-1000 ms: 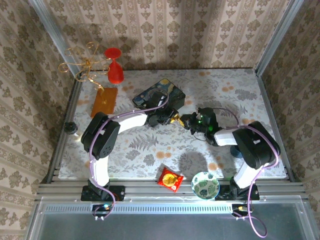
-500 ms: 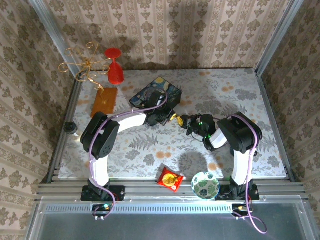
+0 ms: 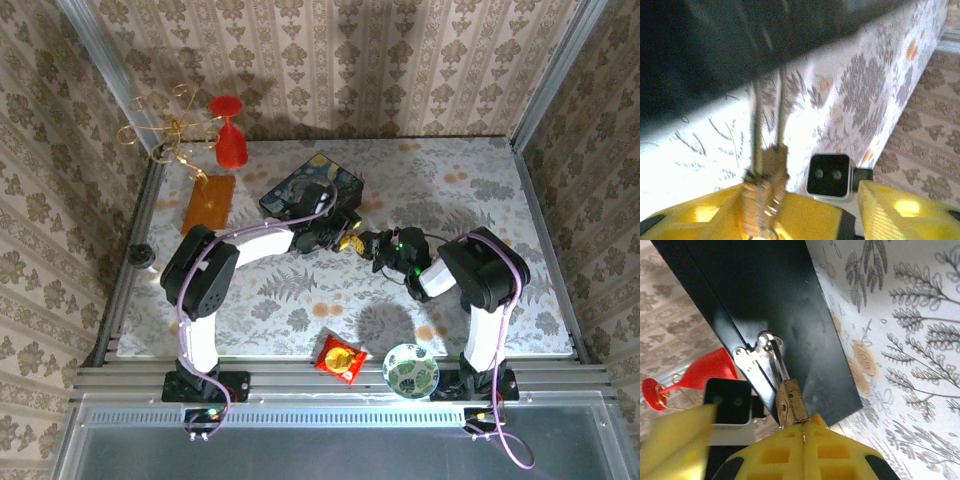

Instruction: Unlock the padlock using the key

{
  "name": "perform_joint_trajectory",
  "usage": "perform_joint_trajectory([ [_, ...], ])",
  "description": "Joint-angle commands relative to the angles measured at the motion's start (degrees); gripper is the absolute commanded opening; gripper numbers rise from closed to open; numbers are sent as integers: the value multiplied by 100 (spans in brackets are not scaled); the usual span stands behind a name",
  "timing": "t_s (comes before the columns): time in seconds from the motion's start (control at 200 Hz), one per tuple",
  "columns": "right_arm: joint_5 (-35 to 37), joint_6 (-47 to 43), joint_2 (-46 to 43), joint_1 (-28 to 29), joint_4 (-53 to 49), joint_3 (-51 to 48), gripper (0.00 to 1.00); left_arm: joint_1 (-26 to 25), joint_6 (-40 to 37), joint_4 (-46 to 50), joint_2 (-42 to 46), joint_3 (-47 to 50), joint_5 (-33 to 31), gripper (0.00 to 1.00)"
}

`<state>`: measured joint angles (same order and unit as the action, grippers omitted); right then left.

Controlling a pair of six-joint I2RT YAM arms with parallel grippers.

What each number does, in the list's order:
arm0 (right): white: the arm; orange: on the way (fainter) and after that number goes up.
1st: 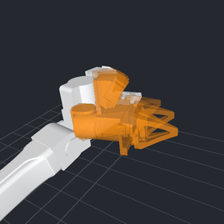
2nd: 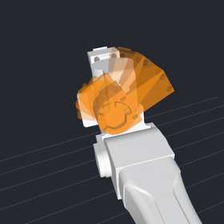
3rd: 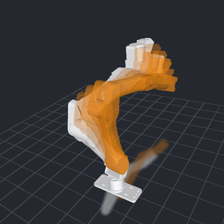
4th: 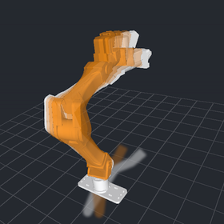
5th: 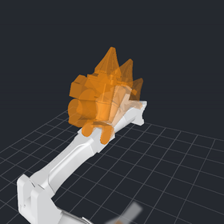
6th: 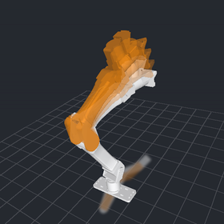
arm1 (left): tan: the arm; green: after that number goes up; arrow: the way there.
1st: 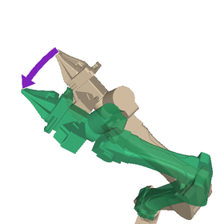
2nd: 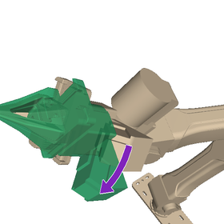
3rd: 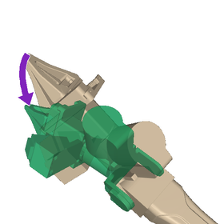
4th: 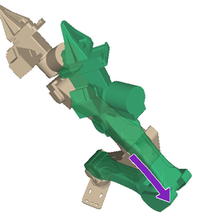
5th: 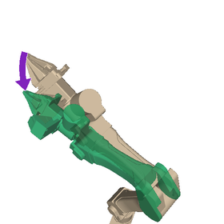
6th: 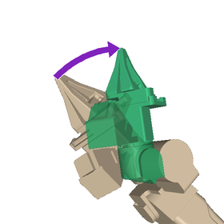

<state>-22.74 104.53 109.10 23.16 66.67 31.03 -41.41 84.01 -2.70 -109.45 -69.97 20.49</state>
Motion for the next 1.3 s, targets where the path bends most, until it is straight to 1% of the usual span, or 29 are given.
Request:
perform_joint_trajectory([
  [0.0, -134, -446, -167, 49, -799, 22, 0, -41, -106, 147, 363, 89, 265, 70],
  [0.015, -135, -457, -169, 46, -811, 26, 0, -35, -147, 182, 385, 83, 258, 75],
  [0.06, -137, -469, -178, 41, -831, 43, 0, -25, -259, 272, 466, 90, 245, 93],
  [0.085, -134, -470, -175, 43, -838, 57, 0, -14, -302, 313, 507, 101, 238, 98],
  [0.105, -143, -483, -169, 40, -840, 61, 0, -5, -329, 352, 547, 114, 232, 100],
  [0.33, -182, -821, -256, 40, -1377, 141, 0, 124, -845, 867, 1259, 281, -119, 100],
  [0.44, -187, -1120, -364, 42, -1740, 208, 10, 185, -1224, 1025, 1675, 321, -449, 100],
  [0.55, -161, -1519, -509, 48, -2325, 373, 12, 221, -1708, 1289, 1980, 262, -897, 100],
  [0.65, -136, -1892, -661, 49, -2866, 571, 16, 240, -1908, 1351, 2173, 298, -1213, 100],
  [0.71, -108, -2121, -758, 53, -3194, 670, 20, 262, -1941, 1312, 2269, 359, -1301, 100],
  [0.765, -45, -2284, -855, 49, -3471, 727, 21, 289, -1946, 1249, 2334, 437, -1350, 100],
  [0.825, 34, -2428, -960, 49, -3729, 747, 24, 317, -1962, 1211, 2401, 491, -1402, 100],
  [0.971, 208, -2663, -1233, 49, -4156, 730, 29, 361, -2084, 1241, 2524, 545, -1585, 100],
  [1.071, 325, -2895, -1443, 49, -4478, 728, 37, 387, -2181, 1255, 2598, 542, -1683, 100],
  [1.186, 296, -3504, -1640, 49, -4861, 888, 43, 414, -2298, 1272, 2687, 564, -1819, 100],
  [1.296, 127, -4241, -1682, 49, -5029, 1110, 43, 435, -2518, 1338, 2753, 586, -1961, 100],
])
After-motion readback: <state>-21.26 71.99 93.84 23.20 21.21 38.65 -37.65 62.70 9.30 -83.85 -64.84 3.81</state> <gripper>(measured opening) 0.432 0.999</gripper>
